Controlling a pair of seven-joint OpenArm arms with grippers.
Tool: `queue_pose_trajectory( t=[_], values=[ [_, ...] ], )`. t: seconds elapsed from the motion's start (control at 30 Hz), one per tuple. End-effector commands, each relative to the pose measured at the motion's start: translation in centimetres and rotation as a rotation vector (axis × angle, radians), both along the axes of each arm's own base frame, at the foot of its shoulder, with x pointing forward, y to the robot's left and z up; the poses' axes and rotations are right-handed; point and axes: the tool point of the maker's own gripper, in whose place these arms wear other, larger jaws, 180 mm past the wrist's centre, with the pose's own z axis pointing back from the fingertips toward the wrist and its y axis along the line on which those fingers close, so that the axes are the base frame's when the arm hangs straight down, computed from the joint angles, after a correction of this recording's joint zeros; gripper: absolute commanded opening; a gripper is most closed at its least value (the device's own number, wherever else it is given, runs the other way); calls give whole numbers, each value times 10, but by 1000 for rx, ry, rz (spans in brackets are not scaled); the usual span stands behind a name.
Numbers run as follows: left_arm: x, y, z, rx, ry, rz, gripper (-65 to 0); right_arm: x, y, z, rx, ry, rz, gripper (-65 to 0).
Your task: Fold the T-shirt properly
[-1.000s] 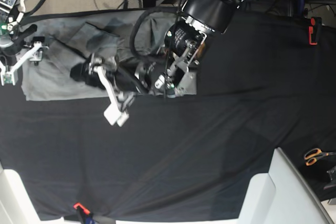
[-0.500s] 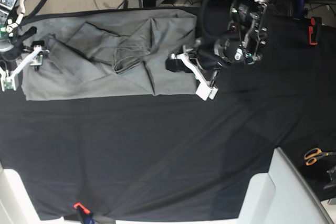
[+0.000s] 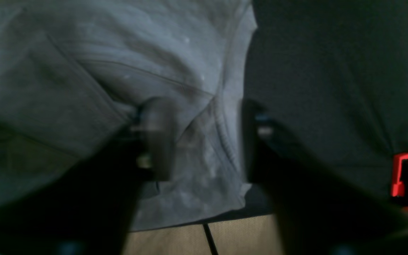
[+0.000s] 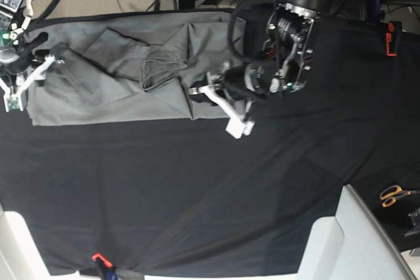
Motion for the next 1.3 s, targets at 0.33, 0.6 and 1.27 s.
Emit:
queue_pose_trajectory(
  t=[0.33, 0.6, 1.27],
  values=[
    [7, -29, -6, -111, 76, 82, -650, 9, -6, 12, -20, -44, 0, -642],
    [9, -26, -10, -87, 113, 117, -650, 8, -6, 11, -20, -41, 0, -642],
    [24, -28, -14, -69, 146, 219, -650, 1, -22, 13, -30, -44, -51, -642]
  ],
)
